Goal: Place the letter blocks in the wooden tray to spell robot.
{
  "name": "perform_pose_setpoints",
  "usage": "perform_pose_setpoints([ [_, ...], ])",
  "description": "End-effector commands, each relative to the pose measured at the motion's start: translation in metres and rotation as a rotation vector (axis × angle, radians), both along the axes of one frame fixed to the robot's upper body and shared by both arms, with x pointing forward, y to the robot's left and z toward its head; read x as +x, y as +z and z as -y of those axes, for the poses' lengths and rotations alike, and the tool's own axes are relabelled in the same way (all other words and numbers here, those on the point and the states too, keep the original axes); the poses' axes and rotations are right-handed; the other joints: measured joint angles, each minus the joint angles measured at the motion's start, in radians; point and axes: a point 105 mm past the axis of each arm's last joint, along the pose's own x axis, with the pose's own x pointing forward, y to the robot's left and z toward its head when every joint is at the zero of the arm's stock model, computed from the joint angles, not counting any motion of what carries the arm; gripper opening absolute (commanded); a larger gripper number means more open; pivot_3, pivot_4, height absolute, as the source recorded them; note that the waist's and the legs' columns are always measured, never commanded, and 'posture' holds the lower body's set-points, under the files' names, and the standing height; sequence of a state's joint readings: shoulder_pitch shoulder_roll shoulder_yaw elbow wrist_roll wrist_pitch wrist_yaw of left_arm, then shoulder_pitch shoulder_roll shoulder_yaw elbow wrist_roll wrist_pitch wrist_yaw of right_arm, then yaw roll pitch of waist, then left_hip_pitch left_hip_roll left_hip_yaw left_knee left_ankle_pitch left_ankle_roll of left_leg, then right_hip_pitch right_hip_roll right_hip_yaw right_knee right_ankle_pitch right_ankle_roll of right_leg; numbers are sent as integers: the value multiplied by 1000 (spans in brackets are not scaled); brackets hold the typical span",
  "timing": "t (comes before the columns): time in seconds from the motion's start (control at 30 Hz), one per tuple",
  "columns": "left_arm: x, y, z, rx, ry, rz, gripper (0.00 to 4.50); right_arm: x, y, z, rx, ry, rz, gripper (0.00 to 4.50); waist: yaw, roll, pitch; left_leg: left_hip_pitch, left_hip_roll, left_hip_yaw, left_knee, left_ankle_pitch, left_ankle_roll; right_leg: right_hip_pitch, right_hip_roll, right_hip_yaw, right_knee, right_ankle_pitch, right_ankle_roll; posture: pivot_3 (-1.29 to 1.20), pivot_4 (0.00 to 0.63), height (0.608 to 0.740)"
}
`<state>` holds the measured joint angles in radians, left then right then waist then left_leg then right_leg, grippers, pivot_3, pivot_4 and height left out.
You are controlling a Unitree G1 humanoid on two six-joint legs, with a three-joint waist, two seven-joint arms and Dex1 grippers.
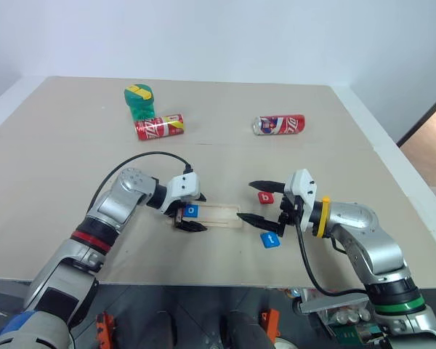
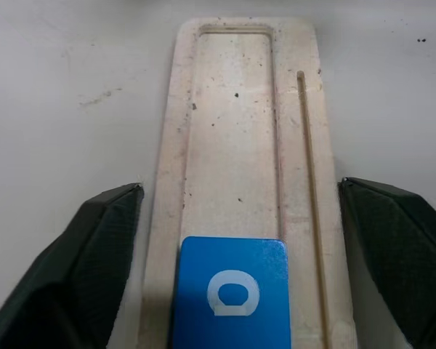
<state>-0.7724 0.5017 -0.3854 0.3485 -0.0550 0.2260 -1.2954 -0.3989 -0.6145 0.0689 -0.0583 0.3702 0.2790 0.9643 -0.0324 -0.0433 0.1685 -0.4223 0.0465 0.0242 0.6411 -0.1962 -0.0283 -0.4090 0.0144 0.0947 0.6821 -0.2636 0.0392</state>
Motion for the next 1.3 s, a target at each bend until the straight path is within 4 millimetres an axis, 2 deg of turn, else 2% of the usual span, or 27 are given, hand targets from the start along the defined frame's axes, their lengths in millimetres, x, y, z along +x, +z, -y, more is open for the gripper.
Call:
perform_pose_setpoints([
  [0.03, -1, 34, -2, -67, -3, 85, 4460, 20, 15, 19, -33, -45, 42, 4500, -2, 0, 0, 0, 0, 0, 0, 0, 0, 0, 0, 0, 0, 0, 0, 0, 150, 740],
  [0.07, -2, 40, -3, -77, -6, 95, 4460, 25, 15, 22, -39, -48, 36, 4500, -3, 0, 0, 0, 0, 0, 0, 0, 0, 0, 0, 0, 0, 0, 0, 0, 150, 740],
  [0.13, -11, 68, 0, -195, -18, 109, 4460, 40, 9, 32, -85, -61, 12, 4500, -7, 0, 1, 0, 0, 0, -1, 0, 0, 0, 0, 0, 0, 0, 0, 0, 150, 740],
  [0.2, -31, 91, 2, -342, -50, 62, 4460, 50, 2, 38, -103, -62, -37, 4500, -12, 0, 1, 0, 0, 0, -1, 0, 0, 0, 0, 0, 0, 0, 0, 0, 150, 740],
  [0.27, -49, 100, 2, -439, -56, -13, 4460, 53, -6, 42, -149, -35, -50, 4500, -15, 1, 1, -1, 0, 0, -2, 0, 1, 0, -1, 0, 0, 0, -1, 0, 150, 740],
  [0.43, -70, 91, -6, -531, 56, -111, 4460, 56, -16, 49, -216, 20, -78, 4500, -18, 2, 2, 0, 0, 0, -2, -3, 4, 0, -2, 1, 0, 0, -3, 0, 150, 740],
  [0.7, -78, 73, -16, -632, 306, -103, 4460, 58, -19, 42, -207, 64, -97, 4500, -17, 3, 2, 2, 0, 0, -1, -2, 3, 2, -2, 1, 0, 2, -3, 0, 150, 740],
  [0.8, -76, 74, -17, -665, 372, -90, 4460, 61, -23, 42, -190, 49, -109, 4500, -17, 3, 2, 3, 0, 0, 0, -1, 2, 3, -2, 1, 0, 2, -2, 0, 150, 740],
  [0.83, -74, 75, -19, -673, 394, -78, 4492, 61, -26, 43, -187, 41, -117, 4240, -16, 3, 2, 3, 0, 0, 0, -1, 3, 3, -2, 1, 0, 2, -2, 0, 150, 740],
  [1.1, -68, 59, -27, -636, 514, -10, 4492, 52, -45, 47, -189, -7, -134, 4240, -16, 3, 2, 3, -1, 2, 0, 0, 1, 2, -2, 3, 0, 5, -4, 0, 150, 740],
  [1.2, -69, 56, -26, -630, 519, -13, 4492, 48, -44, 44, -187, -13, -125, 4240, -16, 3, 2, 3, 0, 2, -1, 0, 1, 3, -2, 3, 0, 5, -4, 0, 150, 740],
  [1.3, -70, 56, -27, -627, 516, -7, 4492, 52, -20, 38, -107, -77, -69, 4240, -16, 3, 2, 3, -1, 2, -1, 0, 1, 3, -2, 3, 0, 5, -4, 0, 150, 740],
])
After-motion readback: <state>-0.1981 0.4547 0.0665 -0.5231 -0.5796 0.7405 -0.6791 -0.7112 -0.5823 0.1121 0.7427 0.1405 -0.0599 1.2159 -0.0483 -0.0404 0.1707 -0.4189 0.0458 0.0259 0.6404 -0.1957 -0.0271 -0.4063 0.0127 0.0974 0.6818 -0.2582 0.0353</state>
